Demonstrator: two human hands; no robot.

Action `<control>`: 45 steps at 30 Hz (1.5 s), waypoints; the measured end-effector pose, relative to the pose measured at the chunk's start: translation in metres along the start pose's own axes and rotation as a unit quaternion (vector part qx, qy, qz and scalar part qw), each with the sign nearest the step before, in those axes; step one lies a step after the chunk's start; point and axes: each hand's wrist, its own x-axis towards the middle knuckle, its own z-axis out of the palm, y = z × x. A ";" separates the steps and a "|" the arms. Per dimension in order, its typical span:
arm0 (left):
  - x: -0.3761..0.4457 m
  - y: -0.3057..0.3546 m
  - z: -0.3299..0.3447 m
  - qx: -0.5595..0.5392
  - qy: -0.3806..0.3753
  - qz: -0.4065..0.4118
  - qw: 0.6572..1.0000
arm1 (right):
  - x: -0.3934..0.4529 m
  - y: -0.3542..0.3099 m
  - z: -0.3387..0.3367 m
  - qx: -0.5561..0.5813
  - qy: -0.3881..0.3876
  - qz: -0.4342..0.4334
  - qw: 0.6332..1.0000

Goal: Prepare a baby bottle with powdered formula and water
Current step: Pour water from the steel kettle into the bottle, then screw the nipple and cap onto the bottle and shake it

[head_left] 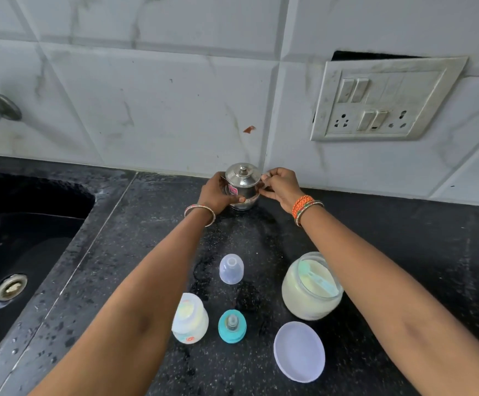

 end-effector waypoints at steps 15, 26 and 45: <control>-0.132 0.001 -0.079 0.018 0.002 0.088 0.996 | -0.214 0.040 0.013 -0.535 -0.186 -0.121 0.815; -0.248 -0.040 -0.111 -0.082 -0.012 0.088 0.993 | -0.265 0.052 0.036 -0.595 -0.238 -0.132 0.756; -0.264 -0.064 -0.059 -0.073 -0.071 0.041 0.994 | -0.283 0.000 0.072 -0.529 -0.091 -0.308 0.786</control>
